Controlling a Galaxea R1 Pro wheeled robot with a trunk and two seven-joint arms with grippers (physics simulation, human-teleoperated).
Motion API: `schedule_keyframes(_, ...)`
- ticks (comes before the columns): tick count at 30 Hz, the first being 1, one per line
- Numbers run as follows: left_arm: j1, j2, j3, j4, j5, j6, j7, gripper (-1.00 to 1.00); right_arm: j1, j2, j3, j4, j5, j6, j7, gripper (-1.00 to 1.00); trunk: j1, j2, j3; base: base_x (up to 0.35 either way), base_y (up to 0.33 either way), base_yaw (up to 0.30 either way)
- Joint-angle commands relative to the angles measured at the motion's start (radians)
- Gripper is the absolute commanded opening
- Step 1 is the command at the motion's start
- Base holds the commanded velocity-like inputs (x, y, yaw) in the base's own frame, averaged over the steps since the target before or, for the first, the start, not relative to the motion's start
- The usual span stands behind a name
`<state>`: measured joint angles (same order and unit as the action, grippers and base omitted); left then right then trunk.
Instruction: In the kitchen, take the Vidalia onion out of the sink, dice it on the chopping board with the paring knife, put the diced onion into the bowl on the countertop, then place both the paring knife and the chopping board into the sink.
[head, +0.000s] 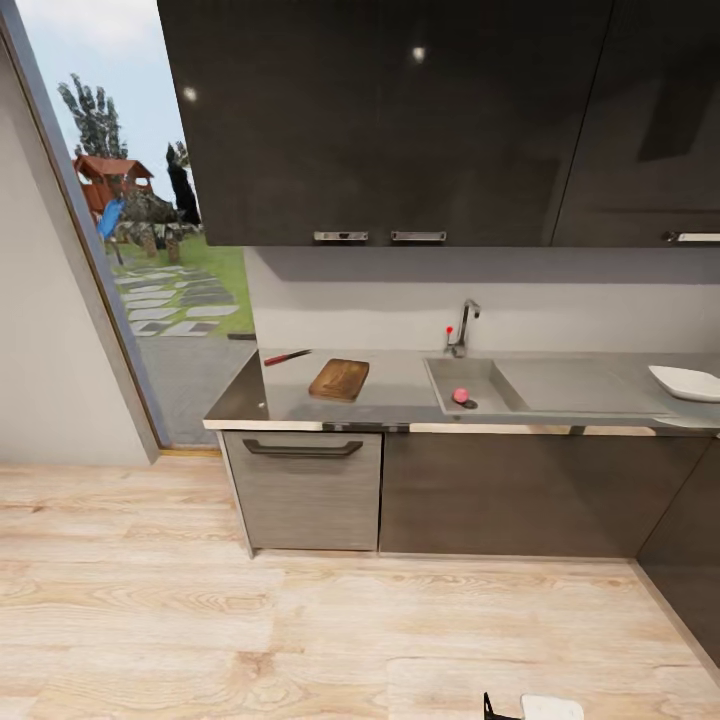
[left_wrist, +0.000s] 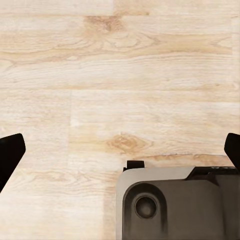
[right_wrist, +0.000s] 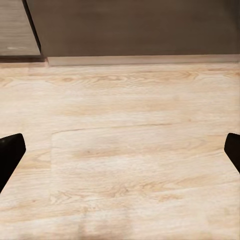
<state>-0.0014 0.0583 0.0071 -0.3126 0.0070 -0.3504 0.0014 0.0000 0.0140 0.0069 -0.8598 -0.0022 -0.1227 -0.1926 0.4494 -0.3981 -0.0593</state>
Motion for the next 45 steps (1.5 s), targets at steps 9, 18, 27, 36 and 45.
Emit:
schedule_keyframes(9,0.000,0.000,0.001,-0.001,0.001,-0.002,0.000,1.00,0.000,0.001,0.001,-0.001,0.000,-0.002,-0.004,1.00,0.001,-0.002,-0.002,0.000,0.000,0.000)
schedule_keyframes(18,0.000,0.000,0.001,-0.004,0.001,-0.002,0.001,1.00,0.000,0.001,0.001,-0.001,0.000,-0.002,-0.004,1.00,0.001,-0.002,-0.002,0.000,0.001,0.000)
schedule_keyframes(27,0.000,0.000,0.001,-0.003,0.001,-0.002,0.002,1.00,0.000,0.001,0.001,-0.001,0.001,-0.002,-0.004,1.00,0.001,-0.002,-0.002,0.000,0.164,0.000)
schedule_keyframes(36,0.000,0.000,0.001,-0.003,0.001,-0.002,0.001,1.00,0.000,0.000,0.001,-0.001,0.000,-0.002,-0.004,1.00,0.001,-0.002,-0.002,0.000,0.286,0.000)
schedule_keyframes(45,0.000,0.000,0.001,-0.003,0.001,-0.002,0.001,1.00,0.000,0.000,0.001,-0.001,0.001,-0.002,-0.004,1.00,0.001,-0.002,-0.002,0.074,0.304,0.000)
